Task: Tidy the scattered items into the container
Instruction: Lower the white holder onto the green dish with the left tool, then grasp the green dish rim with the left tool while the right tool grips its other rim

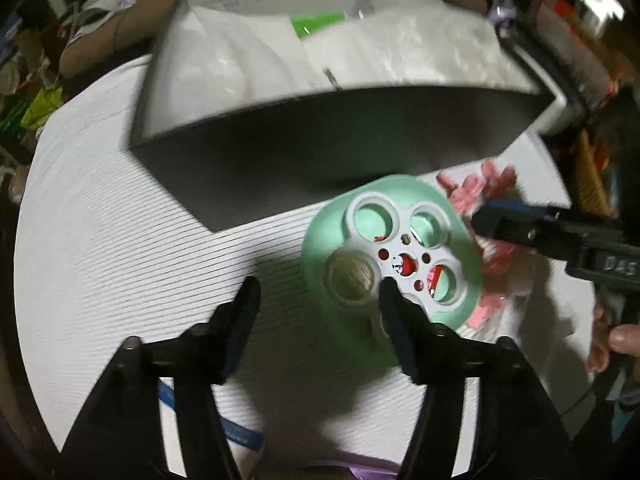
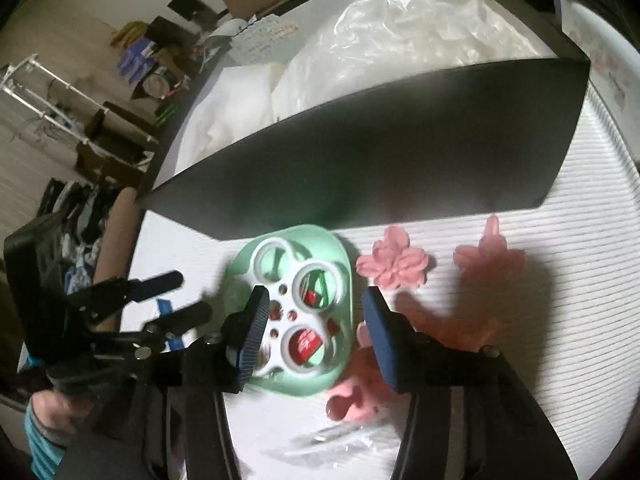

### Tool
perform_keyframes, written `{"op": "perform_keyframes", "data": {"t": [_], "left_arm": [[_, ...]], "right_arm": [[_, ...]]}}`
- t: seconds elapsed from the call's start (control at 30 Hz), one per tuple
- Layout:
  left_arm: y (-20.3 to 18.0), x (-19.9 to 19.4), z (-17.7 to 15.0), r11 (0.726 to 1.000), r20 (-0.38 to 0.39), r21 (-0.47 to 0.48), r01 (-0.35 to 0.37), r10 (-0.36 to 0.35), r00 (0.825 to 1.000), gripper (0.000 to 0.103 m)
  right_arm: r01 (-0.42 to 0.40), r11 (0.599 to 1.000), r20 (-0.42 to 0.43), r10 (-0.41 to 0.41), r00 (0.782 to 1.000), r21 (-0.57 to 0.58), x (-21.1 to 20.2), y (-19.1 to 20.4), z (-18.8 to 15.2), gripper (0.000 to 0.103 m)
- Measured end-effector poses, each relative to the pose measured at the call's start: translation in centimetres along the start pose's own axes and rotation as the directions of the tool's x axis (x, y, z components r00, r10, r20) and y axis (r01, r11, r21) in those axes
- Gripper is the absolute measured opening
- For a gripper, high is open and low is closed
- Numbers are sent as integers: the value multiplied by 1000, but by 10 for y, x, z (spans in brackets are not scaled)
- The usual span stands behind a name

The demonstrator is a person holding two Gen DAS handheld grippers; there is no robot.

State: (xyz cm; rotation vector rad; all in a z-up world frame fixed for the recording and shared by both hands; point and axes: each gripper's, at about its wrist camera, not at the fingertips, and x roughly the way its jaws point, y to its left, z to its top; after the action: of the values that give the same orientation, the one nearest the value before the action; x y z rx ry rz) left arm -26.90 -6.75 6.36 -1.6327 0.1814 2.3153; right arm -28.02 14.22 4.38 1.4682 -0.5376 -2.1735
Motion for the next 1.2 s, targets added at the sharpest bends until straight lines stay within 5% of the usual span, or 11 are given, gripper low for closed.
{"op": "perform_keyframes", "data": {"t": [0.23, 0.37, 0.67, 0.87, 0.97, 1.13, 1.2], "left_arm": [[13, 25, -21, 997, -86, -76, 32, -38, 996, 54], [12, 37, -23, 995, -115, -91, 47, -57, 992, 34], [6, 51, -20, 995, -136, -87, 47, -59, 989, 30], [31, 49, -21, 965, -110, -218, 148, -175, 978, 31], [39, 49, -16, 953, -95, -272, 135, -166, 982, 32], [40, 41, -9, 953, -97, -280, 114, -146, 984, 60], [44, 39, -11, 947, -114, -291, 137, -176, 978, 61]], "right_arm": [[7, 999, -32, -8, 999, -44, 4, 3, -5, 49], [84, 990, -79, -94, 992, -117, 23, 13, 5, 39], [161, 970, -156, -190, 969, -184, 45, 17, 9, 27], [115, 982, -159, -139, 978, -152, 38, 14, 10, 30], [137, 983, -156, -155, 976, -124, 42, 12, 13, 30], [149, 983, -168, -166, 972, -111, 51, 15, 13, 31], [142, 985, -173, -158, 972, -98, 52, 12, 13, 30]]}}
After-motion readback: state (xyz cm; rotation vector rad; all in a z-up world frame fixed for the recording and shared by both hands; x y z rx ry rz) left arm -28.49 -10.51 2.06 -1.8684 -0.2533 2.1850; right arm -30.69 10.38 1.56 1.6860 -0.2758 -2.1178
